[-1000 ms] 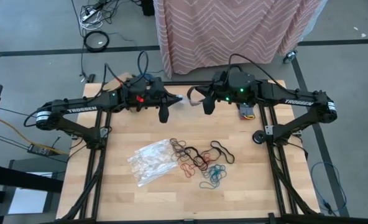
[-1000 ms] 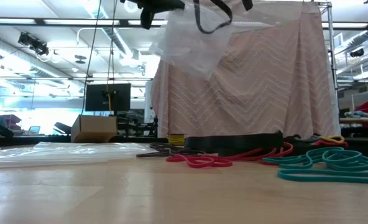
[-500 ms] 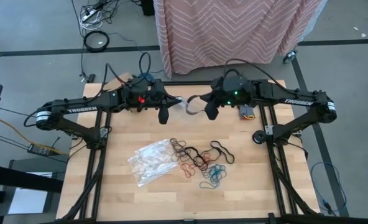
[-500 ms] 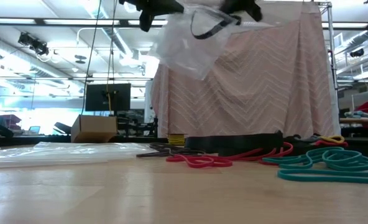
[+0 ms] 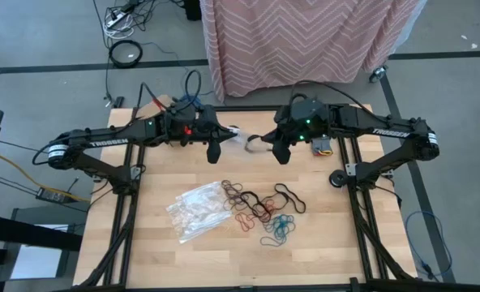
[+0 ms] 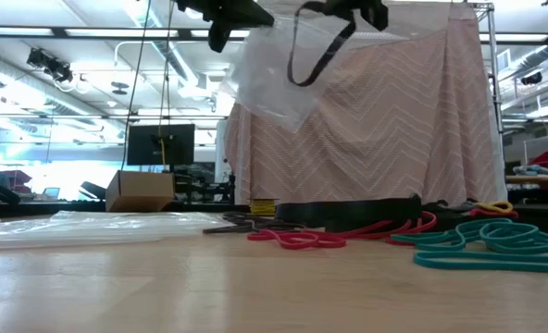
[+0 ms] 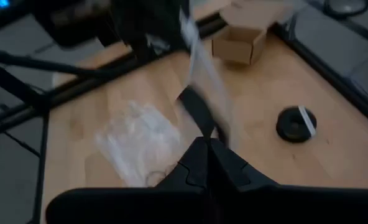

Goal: Sort rubber bands
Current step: Put the black rubber band into the transparent zip bag

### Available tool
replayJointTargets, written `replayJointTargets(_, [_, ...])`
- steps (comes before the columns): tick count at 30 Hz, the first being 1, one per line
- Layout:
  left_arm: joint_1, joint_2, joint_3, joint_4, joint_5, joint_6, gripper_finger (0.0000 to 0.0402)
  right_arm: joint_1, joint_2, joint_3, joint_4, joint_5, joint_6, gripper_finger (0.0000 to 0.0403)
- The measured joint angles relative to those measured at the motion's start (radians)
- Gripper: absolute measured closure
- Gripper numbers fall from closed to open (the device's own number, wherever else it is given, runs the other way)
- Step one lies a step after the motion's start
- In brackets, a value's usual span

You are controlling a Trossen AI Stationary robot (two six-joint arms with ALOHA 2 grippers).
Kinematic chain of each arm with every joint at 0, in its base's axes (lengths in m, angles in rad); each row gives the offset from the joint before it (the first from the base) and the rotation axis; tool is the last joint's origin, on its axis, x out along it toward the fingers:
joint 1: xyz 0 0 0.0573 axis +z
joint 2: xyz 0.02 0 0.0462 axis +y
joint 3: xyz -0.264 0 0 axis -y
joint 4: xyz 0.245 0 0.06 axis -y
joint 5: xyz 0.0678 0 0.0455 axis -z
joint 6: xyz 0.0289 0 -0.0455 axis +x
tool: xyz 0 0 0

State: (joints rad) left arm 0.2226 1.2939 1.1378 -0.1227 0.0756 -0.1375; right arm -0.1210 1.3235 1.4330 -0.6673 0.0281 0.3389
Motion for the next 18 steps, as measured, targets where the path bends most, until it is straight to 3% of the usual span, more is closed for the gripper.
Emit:
replayJointTargets(9, [0.000, 0.030, 0.000, 0.065, 0.034, -0.004, 0.0402, -0.032, 0.013, 0.002, 0.022, -0.078, -0.001, 0.0403])
replayJointTargets(18, [0.000, 0.037, 0.016, 0.080, 0.094, -0.005, 0.0402, -0.037, 0.113, 0.001, 0.050, -0.129, 0.007, 0.0403])
